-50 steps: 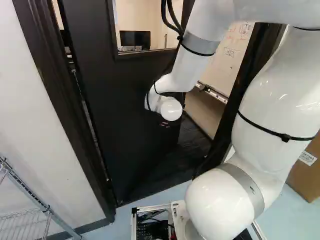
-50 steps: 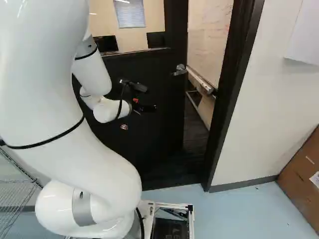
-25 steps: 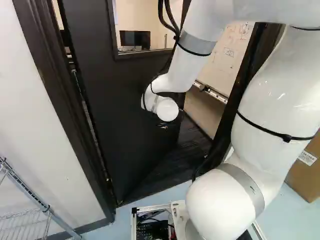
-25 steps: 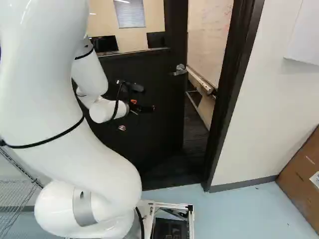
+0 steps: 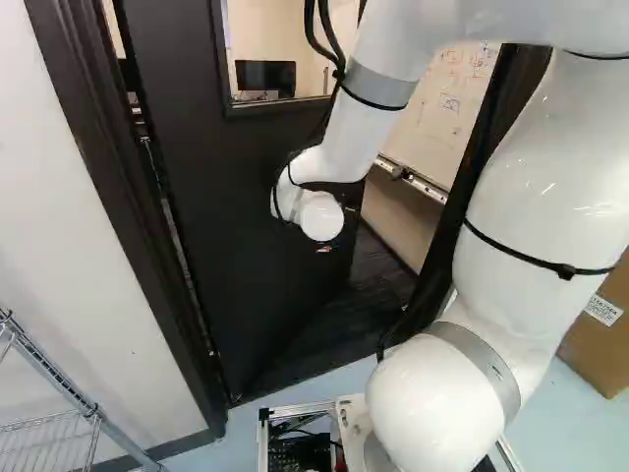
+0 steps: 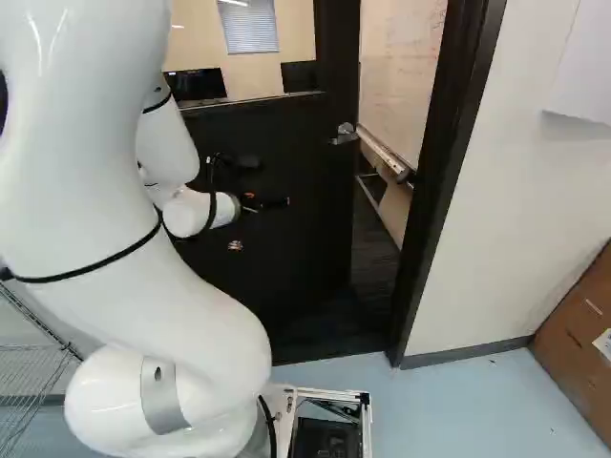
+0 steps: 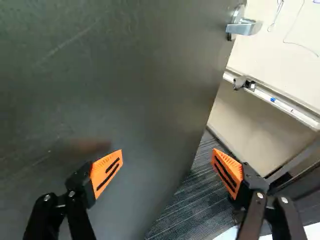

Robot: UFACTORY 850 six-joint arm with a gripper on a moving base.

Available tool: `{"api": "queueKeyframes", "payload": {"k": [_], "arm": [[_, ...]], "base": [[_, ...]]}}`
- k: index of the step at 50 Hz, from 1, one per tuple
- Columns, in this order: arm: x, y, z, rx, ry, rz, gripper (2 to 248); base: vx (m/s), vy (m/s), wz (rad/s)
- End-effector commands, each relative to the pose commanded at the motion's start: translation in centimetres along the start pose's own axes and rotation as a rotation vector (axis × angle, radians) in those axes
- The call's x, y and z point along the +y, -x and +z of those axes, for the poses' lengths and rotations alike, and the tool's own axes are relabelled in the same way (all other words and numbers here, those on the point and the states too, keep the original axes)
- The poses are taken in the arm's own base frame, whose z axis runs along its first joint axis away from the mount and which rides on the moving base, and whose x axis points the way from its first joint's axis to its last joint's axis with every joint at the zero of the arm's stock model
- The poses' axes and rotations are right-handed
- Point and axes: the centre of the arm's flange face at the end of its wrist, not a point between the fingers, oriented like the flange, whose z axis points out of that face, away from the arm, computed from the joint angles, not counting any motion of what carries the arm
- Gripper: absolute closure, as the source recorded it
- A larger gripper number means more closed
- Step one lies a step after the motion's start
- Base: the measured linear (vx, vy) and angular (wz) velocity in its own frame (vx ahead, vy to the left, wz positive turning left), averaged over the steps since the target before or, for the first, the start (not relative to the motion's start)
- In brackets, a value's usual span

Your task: Open the door and move inside

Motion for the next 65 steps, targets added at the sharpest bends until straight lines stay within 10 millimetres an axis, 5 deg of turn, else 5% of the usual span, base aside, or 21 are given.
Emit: {"api": "queueKeyframes", "payload": {"k": [65], "arm": [[-8.0,0.3,-1.8,0.034,-0.167,-0.061,3]], "base": [[0.000,0.000,0.000]]}}
